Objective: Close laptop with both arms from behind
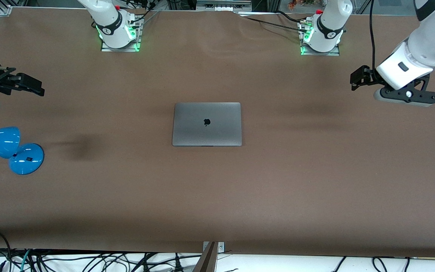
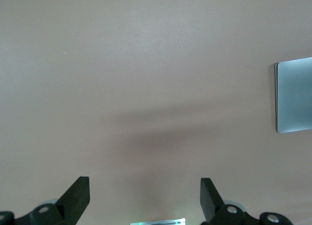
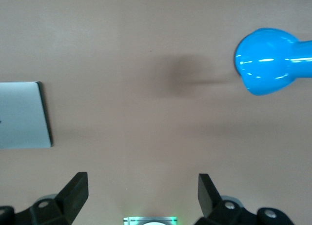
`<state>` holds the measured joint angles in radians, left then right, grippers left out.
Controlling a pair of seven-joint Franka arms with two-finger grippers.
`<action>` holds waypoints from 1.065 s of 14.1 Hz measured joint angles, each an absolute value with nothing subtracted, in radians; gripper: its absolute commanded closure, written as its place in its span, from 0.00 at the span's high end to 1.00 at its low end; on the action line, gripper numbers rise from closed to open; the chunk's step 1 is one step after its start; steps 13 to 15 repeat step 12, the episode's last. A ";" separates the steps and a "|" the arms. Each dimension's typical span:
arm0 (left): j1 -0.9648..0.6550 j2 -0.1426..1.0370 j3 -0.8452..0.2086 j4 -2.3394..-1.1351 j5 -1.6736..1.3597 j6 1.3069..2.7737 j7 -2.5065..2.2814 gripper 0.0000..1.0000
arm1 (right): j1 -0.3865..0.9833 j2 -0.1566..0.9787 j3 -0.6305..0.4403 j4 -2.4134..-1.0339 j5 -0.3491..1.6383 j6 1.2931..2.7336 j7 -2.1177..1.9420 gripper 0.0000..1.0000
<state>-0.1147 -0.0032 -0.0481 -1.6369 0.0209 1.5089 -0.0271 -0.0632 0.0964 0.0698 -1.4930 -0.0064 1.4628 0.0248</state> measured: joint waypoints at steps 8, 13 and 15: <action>-0.169 -0.087 0.001 -1.807 0.021 1.617 -0.013 1.00 | -0.063 0.096 0.070 -1.494 0.005 1.454 0.021 1.00; -0.168 -0.089 0.004 -1.806 0.021 1.616 -0.012 1.00 | -0.063 0.097 0.068 -1.494 -0.020 1.462 0.021 1.00; -0.168 -0.089 0.004 -1.806 0.021 1.616 -0.012 1.00 | -0.063 0.097 0.068 -1.494 -0.020 1.462 0.021 1.00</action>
